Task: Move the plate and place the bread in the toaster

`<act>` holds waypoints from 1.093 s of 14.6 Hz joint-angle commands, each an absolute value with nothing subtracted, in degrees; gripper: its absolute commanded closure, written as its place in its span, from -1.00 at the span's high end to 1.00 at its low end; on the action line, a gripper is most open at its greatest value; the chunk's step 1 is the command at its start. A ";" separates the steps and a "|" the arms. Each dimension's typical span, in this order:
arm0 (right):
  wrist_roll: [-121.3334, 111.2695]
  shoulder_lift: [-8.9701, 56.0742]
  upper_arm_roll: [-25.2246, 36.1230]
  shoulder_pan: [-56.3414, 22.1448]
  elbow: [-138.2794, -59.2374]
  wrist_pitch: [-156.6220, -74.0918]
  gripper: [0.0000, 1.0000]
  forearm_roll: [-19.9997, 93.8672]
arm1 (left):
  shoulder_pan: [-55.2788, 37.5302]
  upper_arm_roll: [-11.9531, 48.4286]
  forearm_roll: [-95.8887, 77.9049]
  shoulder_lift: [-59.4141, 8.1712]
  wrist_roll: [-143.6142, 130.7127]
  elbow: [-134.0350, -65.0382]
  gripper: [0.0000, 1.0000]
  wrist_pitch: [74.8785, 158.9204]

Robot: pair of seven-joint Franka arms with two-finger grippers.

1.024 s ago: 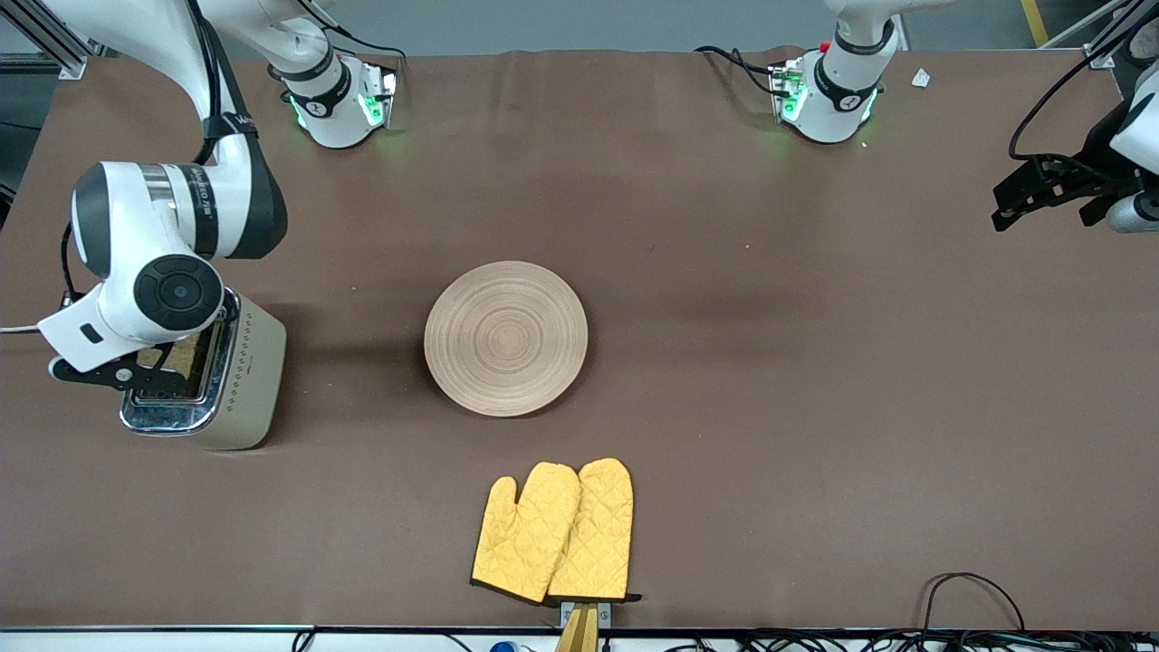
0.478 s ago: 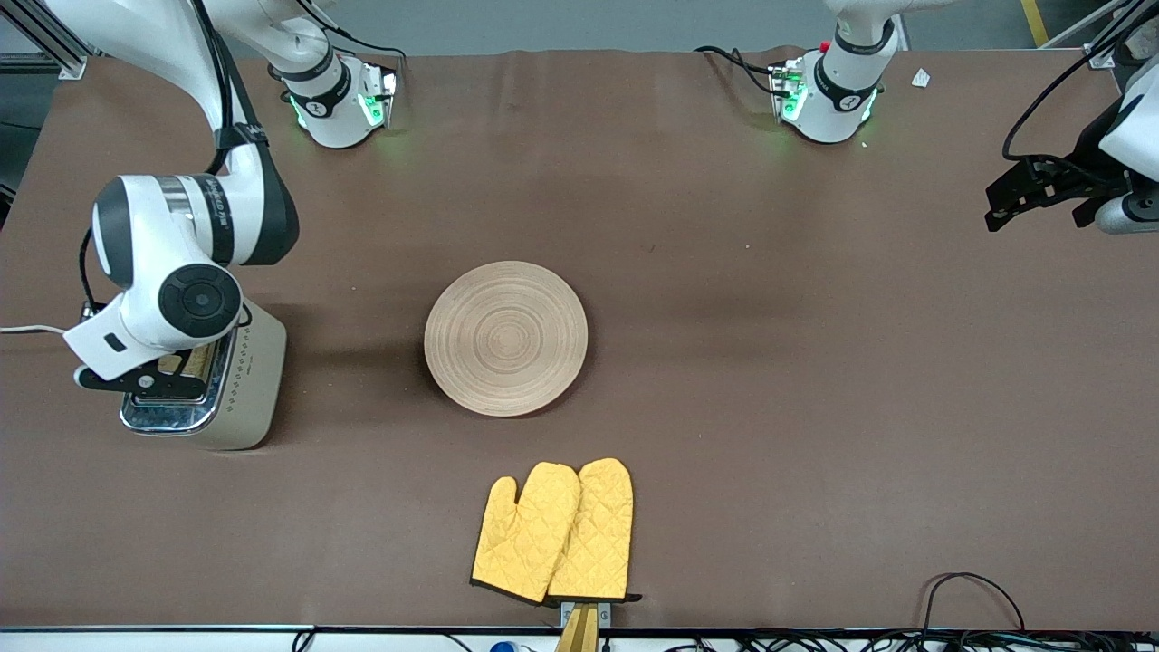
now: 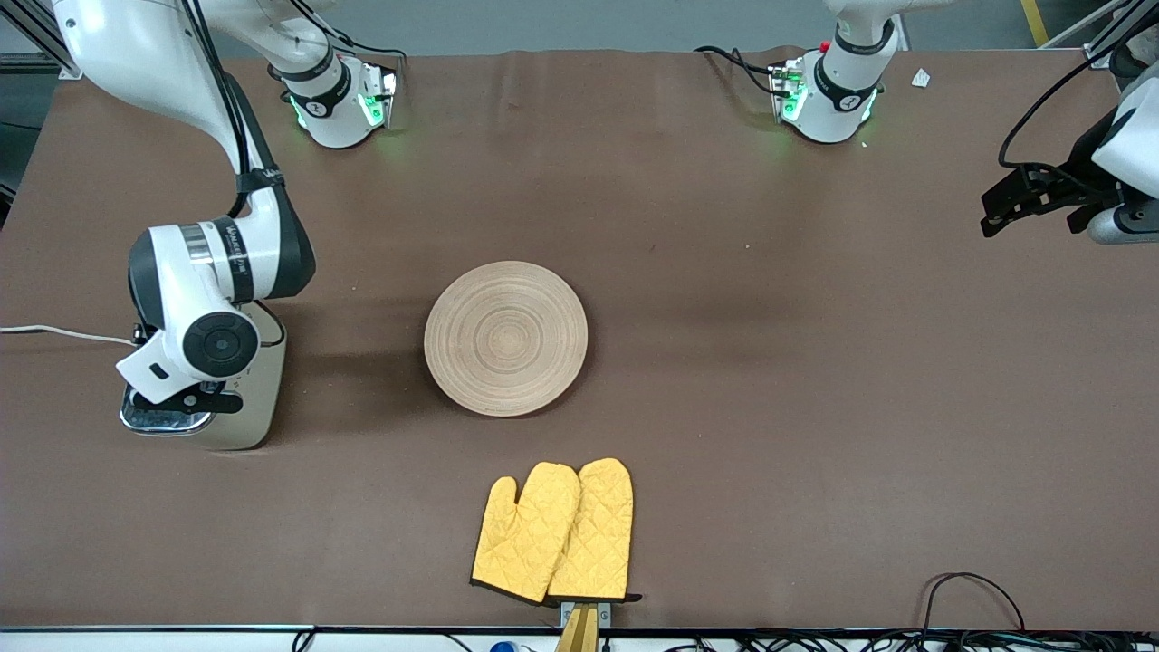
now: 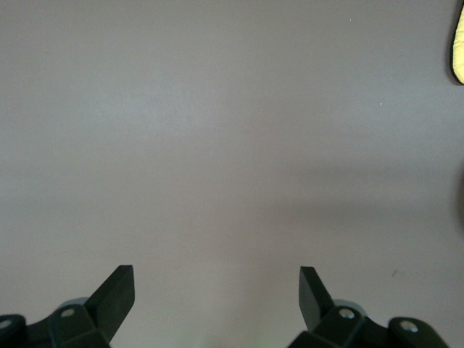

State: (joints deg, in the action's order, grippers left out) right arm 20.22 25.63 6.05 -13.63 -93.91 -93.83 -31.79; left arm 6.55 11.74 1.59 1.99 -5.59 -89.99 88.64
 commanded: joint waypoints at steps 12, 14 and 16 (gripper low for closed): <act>11.54 10.65 5.71 -7.83 -75.59 -86.49 1.00 0.77 | 5.80 11.95 -0.26 -0.01 -5.19 -87.10 1.00 88.77; 4.78 7.31 5.80 -5.90 -76.11 -85.52 1.00 1.14 | 5.80 12.04 -0.09 1.49 -5.27 -87.62 1.00 88.59; 0.81 3.88 5.71 -2.39 -78.56 -83.24 1.00 1.14 | 5.80 13.61 1.05 3.33 -6.23 -89.29 1.00 88.77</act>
State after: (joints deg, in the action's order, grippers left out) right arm 4.84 8.68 6.45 -5.90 -74.32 -84.00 -0.54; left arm 5.51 11.98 -0.11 0.75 -5.59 -87.45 89.30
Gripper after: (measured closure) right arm 0.000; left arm 0.000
